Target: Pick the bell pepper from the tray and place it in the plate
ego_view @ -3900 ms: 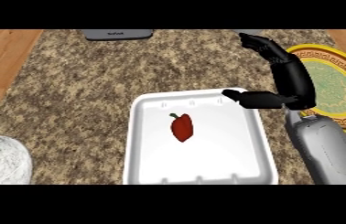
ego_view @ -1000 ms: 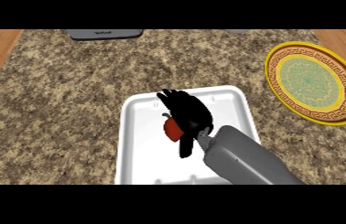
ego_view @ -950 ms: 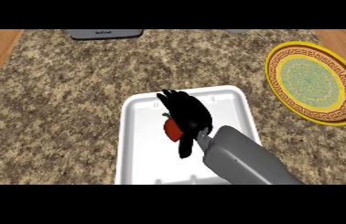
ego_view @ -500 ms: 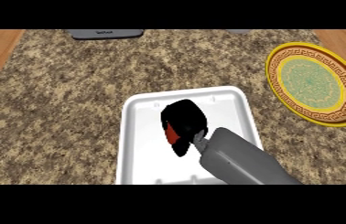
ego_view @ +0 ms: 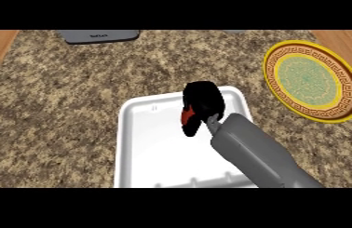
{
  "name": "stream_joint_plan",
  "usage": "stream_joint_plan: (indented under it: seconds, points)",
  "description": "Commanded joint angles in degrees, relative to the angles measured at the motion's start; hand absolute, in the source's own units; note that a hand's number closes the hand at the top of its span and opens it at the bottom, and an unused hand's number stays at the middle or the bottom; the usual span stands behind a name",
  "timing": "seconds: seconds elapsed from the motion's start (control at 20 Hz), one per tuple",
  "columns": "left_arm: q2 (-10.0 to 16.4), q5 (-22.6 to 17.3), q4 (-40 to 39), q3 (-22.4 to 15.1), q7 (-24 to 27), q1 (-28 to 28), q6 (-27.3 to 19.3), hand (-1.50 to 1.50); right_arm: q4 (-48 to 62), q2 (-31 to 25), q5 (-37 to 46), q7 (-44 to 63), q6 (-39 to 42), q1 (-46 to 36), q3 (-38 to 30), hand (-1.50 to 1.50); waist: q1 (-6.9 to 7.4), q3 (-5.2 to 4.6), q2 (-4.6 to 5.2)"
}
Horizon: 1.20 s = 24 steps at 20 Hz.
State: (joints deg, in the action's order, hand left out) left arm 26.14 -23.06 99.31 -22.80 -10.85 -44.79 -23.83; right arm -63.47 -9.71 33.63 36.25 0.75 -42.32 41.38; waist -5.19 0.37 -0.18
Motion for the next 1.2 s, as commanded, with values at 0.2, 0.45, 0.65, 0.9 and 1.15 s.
stream_joint_plan:
  seconds: [0.2,0.45,0.65,0.9,1.15]
  points:
    - [-0.64,1.51,6.42,1.71,5.86,9.72,1.48,0.0,7.84,-2.8,7.59,20.02,-17.5,-7.79,-13.68,1.5,-2.4,-0.72,-1.04]
    - [-0.47,1.47,6.08,1.56,6.79,11.1,1.49,0.0,11.45,-4.84,16.16,29.01,-25.44,-13.78,-16.22,1.5,-1.14,-0.9,-0.73]
    - [-0.44,1.18,6.78,1.09,6.71,11.81,1.15,0.0,13.02,-5.12,21.09,33.08,-31.36,-16.23,-19.6,1.5,-1.68,-0.74,-0.59]
    - [-0.18,0.45,6.52,1.13,7.33,12.48,1.38,0.0,14.94,-5.71,26.09,34.68,-38.19,-15.95,-24.41,1.5,-2.04,-0.56,-0.22]
    - [-0.92,0.12,6.4,0.21,8.31,12.6,0.66,0.0,15.34,-7.07,30.28,33.54,-44.75,-14.88,-29.72,1.5,-2.78,-0.41,-0.06]
